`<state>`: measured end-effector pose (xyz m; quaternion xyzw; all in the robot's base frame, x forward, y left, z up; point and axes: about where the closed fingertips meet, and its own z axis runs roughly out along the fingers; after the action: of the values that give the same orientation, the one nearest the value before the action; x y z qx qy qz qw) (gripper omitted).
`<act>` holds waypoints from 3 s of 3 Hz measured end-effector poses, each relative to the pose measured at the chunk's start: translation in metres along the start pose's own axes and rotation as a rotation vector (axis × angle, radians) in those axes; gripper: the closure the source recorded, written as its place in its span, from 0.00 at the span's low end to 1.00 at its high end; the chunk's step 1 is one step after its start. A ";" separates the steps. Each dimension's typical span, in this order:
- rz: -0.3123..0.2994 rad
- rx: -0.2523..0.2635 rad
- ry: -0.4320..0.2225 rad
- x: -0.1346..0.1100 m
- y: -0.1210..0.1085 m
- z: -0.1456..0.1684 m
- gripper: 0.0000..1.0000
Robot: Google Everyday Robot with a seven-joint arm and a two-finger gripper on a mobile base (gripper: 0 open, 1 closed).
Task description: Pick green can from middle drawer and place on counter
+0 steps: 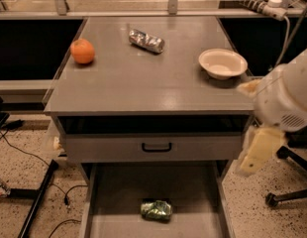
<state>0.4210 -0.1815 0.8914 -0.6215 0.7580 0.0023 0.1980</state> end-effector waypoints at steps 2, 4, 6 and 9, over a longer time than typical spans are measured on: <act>-0.026 -0.081 -0.202 0.044 0.059 0.106 0.00; -0.095 -0.077 -0.208 0.046 0.059 0.107 0.00; -0.070 -0.155 -0.263 0.051 0.090 0.179 0.00; -0.154 -0.103 -0.436 0.051 0.136 0.352 0.00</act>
Offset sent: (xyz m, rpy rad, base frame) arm -0.0489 -0.0118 -0.2018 0.2891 -0.0122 0.3003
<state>0.3903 -0.1107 0.5184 -0.6716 0.6465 0.1601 0.3245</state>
